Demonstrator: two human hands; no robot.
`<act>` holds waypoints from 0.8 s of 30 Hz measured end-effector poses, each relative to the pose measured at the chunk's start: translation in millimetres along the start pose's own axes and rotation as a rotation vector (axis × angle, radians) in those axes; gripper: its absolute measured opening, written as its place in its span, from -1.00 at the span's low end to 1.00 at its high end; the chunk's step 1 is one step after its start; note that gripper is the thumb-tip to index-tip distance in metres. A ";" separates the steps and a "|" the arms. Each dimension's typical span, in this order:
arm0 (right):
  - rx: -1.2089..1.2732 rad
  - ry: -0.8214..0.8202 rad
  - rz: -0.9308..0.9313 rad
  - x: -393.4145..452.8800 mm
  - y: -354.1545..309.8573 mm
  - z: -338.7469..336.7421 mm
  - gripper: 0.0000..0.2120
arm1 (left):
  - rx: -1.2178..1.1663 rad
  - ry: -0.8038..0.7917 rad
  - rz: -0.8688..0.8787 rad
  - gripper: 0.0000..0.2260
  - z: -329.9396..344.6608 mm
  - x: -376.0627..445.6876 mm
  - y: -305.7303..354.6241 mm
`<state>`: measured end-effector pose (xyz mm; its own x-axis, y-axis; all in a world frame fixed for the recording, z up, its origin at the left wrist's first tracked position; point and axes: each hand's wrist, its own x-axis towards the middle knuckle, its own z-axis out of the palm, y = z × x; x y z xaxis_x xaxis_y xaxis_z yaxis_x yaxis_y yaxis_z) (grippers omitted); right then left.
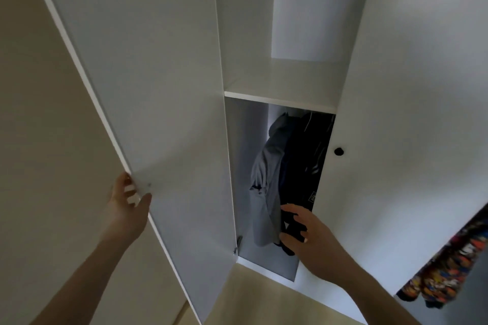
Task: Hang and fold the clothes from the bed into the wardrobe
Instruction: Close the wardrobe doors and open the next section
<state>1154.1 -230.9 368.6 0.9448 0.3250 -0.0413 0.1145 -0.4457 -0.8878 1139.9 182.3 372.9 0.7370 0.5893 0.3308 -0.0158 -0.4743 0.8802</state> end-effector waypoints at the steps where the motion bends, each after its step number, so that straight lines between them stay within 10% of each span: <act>1: 0.004 0.010 0.010 2.5 -1.2 2.7 -0.41 | 0.027 0.004 0.007 -0.59 -3.2 3.1 -4.2; 5: 0.020 0.073 0.076 13.9 -7.6 27.3 -0.47 | 0.271 -0.102 0.096 -0.87 -10.0 9.6 -9.8; 24: 0.006 0.438 0.246 -46.3 -25.4 50.6 -0.52 | 0.218 -0.592 0.510 -0.71 85.9 -28.5 32.1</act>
<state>1091.9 -192.5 369.8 0.9838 -0.1704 -0.0551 -0.1288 -0.4597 -0.8787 1176.5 94.1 362.5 0.9110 -0.1491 0.3844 -0.3594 -0.7441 0.5631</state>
